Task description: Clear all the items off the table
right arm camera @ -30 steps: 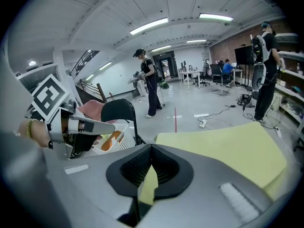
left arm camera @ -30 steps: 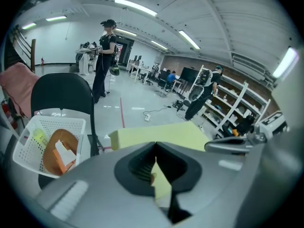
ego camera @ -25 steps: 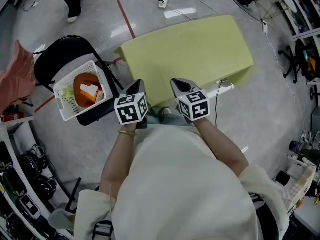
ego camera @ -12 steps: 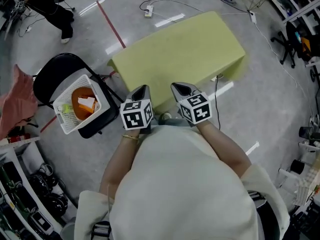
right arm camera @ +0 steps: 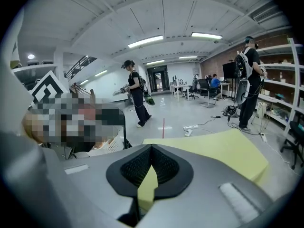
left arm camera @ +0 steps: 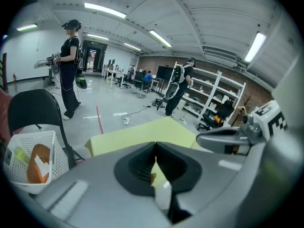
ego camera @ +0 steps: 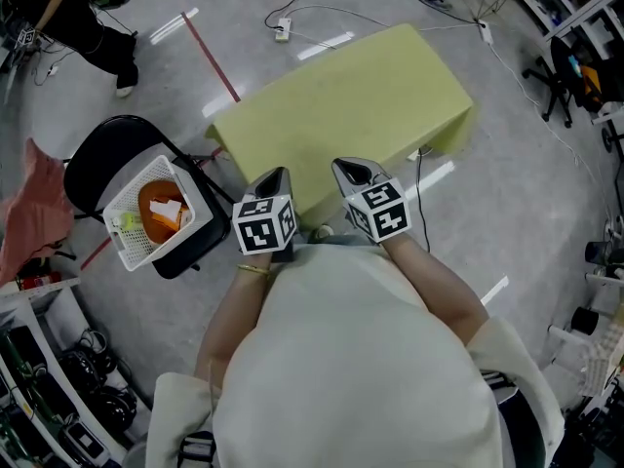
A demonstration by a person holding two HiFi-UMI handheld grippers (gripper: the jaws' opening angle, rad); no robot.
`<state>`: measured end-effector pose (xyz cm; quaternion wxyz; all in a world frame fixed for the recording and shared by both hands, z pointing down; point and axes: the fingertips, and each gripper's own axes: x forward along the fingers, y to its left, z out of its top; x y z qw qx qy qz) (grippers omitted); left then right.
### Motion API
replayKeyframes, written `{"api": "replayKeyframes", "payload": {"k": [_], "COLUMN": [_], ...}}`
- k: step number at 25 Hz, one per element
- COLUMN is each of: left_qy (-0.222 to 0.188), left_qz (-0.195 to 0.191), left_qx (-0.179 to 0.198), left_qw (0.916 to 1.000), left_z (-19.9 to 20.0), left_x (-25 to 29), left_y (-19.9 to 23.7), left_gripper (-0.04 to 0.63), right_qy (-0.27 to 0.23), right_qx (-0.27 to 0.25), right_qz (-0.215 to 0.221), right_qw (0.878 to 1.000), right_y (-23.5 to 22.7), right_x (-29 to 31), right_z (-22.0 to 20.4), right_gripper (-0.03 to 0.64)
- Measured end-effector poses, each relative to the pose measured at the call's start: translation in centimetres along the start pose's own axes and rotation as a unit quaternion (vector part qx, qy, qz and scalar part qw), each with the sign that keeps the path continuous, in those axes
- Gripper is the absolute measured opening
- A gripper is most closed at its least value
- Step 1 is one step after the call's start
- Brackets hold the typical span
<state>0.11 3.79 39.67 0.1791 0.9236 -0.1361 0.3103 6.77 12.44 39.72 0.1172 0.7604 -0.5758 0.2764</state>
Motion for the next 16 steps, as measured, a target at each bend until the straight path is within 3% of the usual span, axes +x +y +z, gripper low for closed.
{"api": "replayKeyframes", "payload": {"k": [16], "left_qy": [-0.009], "left_qz": [0.008], "left_qx": [-0.016], "left_qw": [0.9998], "left_z": [0.49], "left_x": [0.05], "left_y": [0.85], "left_gripper": [0.011], "right_qy": [-0.007], "right_qx": [-0.009], "right_qz": [0.004], "right_qw": [1.000], "right_y": [-0.30], "right_x": [0.93], "right_z": [0.60], "right_gripper": [-0.002]}}
